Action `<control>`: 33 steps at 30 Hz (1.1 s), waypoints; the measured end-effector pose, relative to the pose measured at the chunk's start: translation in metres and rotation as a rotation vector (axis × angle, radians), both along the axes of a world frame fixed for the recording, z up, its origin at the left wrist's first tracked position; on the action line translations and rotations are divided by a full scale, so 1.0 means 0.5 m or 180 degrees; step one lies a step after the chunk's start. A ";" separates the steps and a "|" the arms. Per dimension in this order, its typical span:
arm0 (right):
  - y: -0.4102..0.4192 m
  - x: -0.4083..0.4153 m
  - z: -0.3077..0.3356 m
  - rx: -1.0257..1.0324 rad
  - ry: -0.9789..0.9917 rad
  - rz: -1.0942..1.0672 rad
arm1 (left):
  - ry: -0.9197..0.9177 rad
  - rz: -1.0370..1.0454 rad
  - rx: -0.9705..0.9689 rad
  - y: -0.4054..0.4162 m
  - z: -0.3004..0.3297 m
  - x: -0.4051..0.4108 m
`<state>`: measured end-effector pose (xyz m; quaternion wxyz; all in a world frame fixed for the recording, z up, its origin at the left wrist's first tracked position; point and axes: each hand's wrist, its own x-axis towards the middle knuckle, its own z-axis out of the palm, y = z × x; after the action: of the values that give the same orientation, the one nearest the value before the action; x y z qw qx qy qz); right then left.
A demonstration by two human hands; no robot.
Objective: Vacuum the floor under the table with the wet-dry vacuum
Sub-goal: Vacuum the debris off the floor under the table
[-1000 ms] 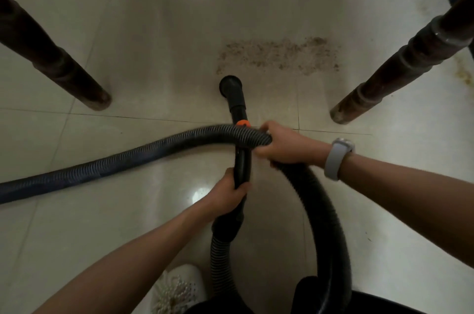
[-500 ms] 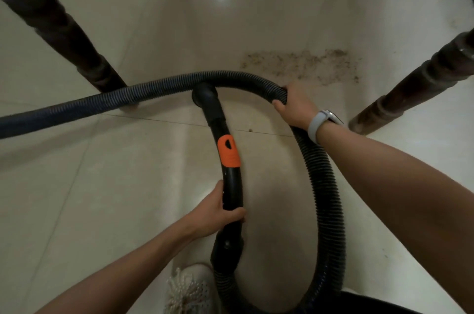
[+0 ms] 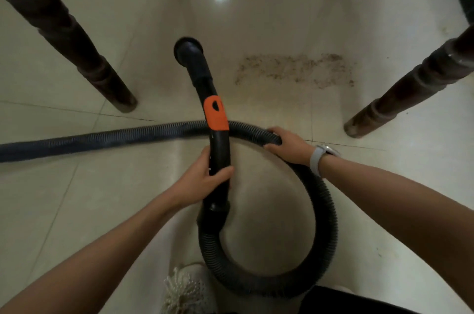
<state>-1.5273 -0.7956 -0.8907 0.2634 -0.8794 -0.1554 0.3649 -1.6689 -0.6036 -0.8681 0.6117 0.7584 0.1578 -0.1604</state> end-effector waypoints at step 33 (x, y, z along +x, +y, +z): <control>0.219 0.073 -0.010 -0.0300 -0.0636 -0.0165 | 0.0846 0.0779 -0.0963 0.055 -0.021 0.115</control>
<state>-1.4907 -0.6863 -0.8956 0.2143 -0.9265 -0.1407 0.2754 -1.6113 -0.5761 -0.8786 0.7072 0.6055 0.3019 -0.2053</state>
